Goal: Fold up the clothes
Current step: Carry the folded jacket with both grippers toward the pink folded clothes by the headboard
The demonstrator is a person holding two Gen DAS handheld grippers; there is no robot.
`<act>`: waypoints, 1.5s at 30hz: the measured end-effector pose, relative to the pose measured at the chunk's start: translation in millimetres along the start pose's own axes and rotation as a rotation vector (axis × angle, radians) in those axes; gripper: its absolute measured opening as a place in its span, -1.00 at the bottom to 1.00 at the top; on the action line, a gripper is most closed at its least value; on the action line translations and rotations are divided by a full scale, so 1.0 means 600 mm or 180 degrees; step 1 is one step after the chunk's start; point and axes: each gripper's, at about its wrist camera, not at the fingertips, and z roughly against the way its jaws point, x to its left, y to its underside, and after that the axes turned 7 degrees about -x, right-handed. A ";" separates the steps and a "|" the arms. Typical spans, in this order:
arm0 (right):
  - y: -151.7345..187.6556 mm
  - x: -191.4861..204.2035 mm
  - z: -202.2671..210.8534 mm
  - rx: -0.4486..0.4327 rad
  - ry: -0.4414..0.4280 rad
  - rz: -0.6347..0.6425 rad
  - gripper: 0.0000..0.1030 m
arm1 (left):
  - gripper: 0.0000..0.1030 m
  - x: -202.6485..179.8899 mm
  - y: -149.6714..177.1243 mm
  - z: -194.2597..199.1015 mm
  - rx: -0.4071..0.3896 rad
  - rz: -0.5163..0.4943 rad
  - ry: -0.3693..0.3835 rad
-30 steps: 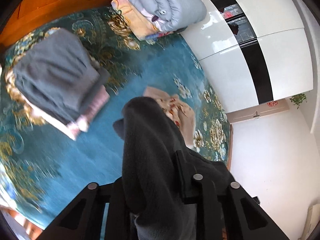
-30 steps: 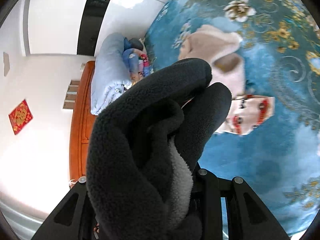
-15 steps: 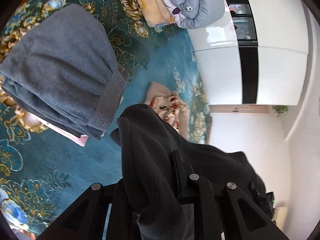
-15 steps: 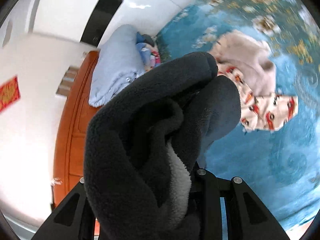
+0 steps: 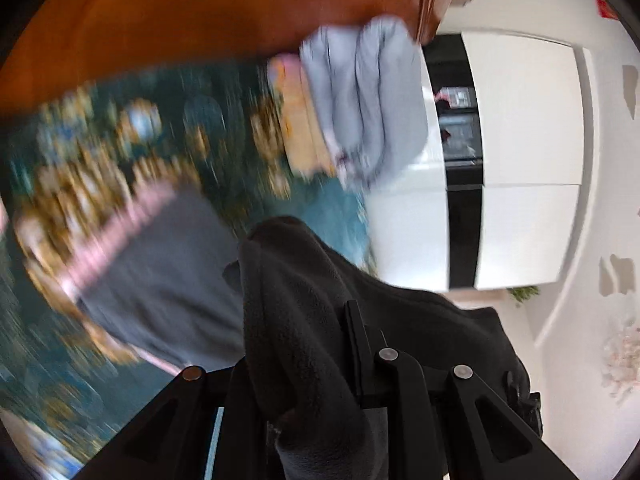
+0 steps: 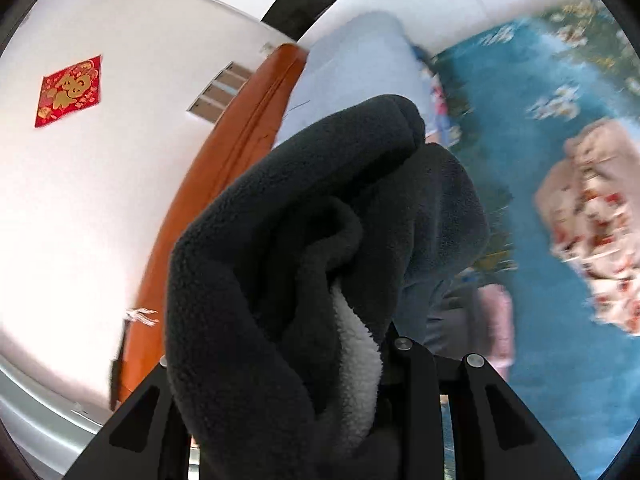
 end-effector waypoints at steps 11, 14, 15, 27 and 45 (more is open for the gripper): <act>0.069 -0.171 -0.247 0.0231 0.0082 -0.0353 -0.36 | -0.68 0.129 -0.114 -0.061 0.0071 -0.0178 -0.0550; 0.101 -0.279 -0.254 0.0353 0.0395 -0.0591 -0.36 | -0.69 0.213 -0.070 -0.097 0.0273 -0.0002 -0.0776; 0.109 -0.309 -0.249 0.0365 0.0473 -0.0680 -0.36 | -0.69 0.240 -0.055 -0.107 0.0333 0.0059 -0.0851; 0.176 -0.458 -0.207 0.0334 0.0577 -0.1222 -0.31 | -0.68 0.272 -0.060 -0.142 0.0297 0.0137 -0.0803; 0.107 -0.456 -0.119 -0.0038 0.1023 -0.1168 0.23 | 0.16 0.189 -0.095 -0.043 -0.0148 -0.0451 -0.1384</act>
